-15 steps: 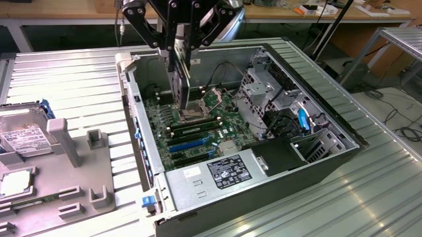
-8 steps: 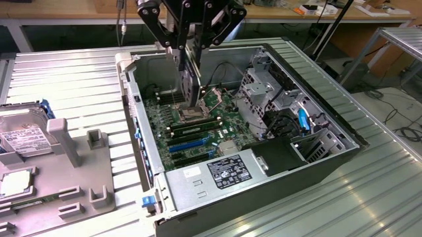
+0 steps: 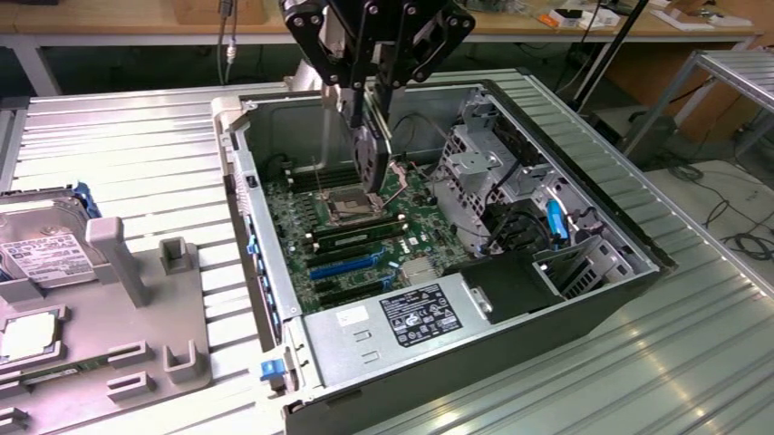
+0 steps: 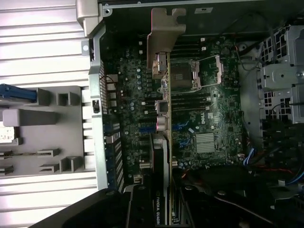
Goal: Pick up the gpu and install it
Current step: 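Pick up the gpu and move the gpu toward the slot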
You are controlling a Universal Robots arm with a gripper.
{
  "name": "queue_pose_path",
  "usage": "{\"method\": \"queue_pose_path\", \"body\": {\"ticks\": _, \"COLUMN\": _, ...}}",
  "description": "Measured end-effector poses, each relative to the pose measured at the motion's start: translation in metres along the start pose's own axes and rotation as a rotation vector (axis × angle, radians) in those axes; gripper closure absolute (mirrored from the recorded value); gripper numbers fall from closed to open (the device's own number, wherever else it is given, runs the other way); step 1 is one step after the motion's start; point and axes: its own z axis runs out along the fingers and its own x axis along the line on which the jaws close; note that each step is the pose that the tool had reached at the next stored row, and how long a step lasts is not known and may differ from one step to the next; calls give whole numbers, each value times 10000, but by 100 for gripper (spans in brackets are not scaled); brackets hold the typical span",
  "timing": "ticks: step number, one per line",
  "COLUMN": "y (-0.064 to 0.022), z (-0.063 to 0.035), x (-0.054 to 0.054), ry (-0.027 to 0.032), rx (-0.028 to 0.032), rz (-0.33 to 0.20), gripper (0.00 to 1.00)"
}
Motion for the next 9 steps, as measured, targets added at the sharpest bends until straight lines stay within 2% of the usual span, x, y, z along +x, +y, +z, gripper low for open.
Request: {"method": "queue_pose_path", "body": {"ticks": 9, "y": 15, "z": 7, "x": -207, "ry": 0, "rx": -1, "rz": -1, "gripper": 73}}
